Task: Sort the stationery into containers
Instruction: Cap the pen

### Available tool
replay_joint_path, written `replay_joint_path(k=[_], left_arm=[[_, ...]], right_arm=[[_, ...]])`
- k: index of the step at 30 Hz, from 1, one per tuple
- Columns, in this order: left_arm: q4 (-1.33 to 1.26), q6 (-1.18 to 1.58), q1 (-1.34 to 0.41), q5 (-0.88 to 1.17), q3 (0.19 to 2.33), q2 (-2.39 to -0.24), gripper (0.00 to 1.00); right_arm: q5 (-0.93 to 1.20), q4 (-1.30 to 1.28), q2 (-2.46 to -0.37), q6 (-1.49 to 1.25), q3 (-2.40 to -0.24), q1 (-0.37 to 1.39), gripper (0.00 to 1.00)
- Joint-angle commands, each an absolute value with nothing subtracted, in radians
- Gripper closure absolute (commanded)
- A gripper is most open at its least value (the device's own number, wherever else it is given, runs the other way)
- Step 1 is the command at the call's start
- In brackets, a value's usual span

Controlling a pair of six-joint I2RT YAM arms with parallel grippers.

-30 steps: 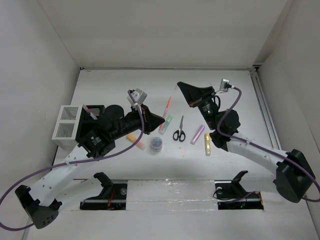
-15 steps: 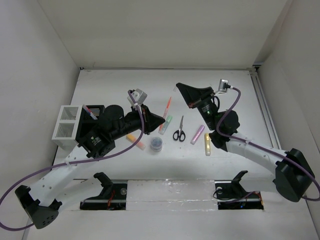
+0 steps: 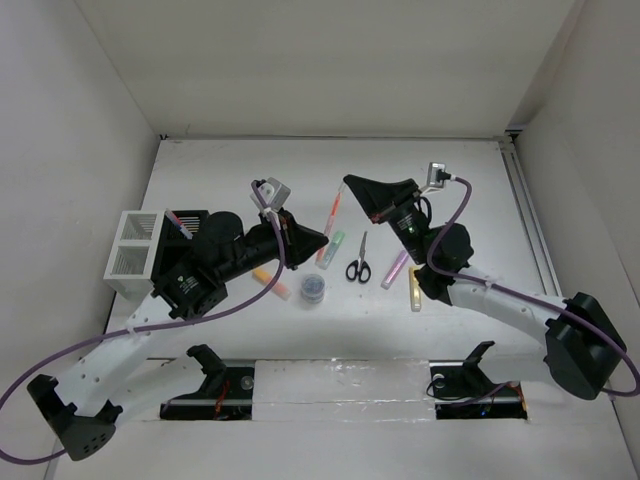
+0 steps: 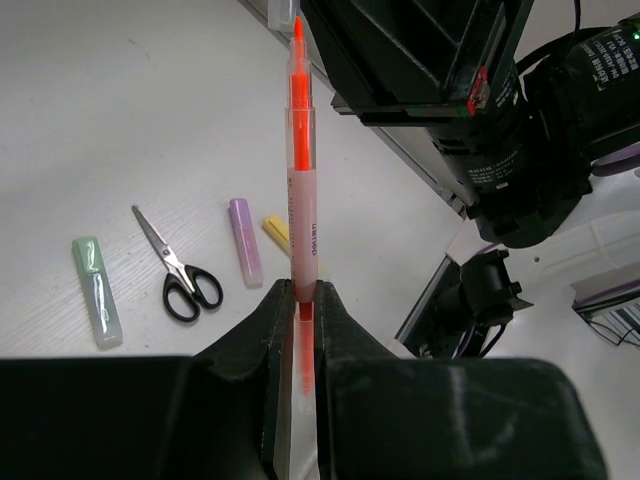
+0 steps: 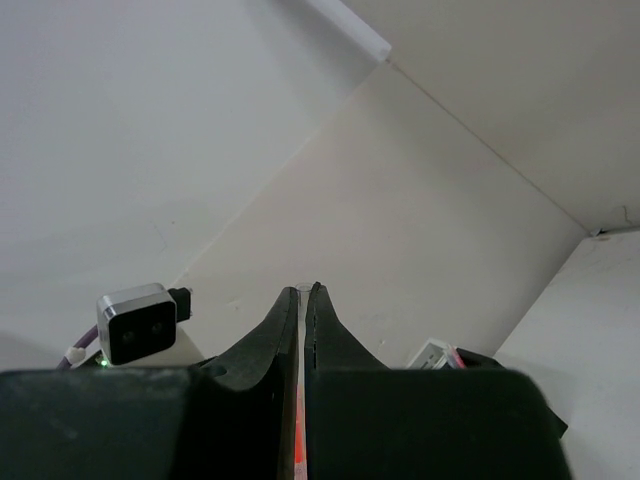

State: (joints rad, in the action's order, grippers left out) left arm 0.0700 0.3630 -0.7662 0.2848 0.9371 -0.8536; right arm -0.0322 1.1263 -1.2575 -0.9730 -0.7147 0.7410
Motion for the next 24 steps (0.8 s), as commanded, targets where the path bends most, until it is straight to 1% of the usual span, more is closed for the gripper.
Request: replay_joint_path(k=[1, 9, 14, 24], left_arm=[[0.008, 0.347, -0.769, 0.279, 0.936, -0.827, 1.0], [0.008, 0.347, -0.769, 0.279, 0.936, -0.818, 1.0], [0.008, 0.347, -0.769, 0.279, 0.936, -0.818, 1.0], [0.017, 0.347, -0.769, 0.279, 0.927, -0.808, 1.0]], right_arm=[[-0.006, 1.207, -1.264, -0.98, -0.712, 0.761, 1.0], [0.003, 1.207, -1.273, -0.98, -0.712, 0.77, 1.0], [-0.052, 1.198, -1.262, -0.959, -0.712, 0.77, 1.0], [-0.052, 1.157, -1.23, -0.93, -0.769, 0.749, 1.0]])
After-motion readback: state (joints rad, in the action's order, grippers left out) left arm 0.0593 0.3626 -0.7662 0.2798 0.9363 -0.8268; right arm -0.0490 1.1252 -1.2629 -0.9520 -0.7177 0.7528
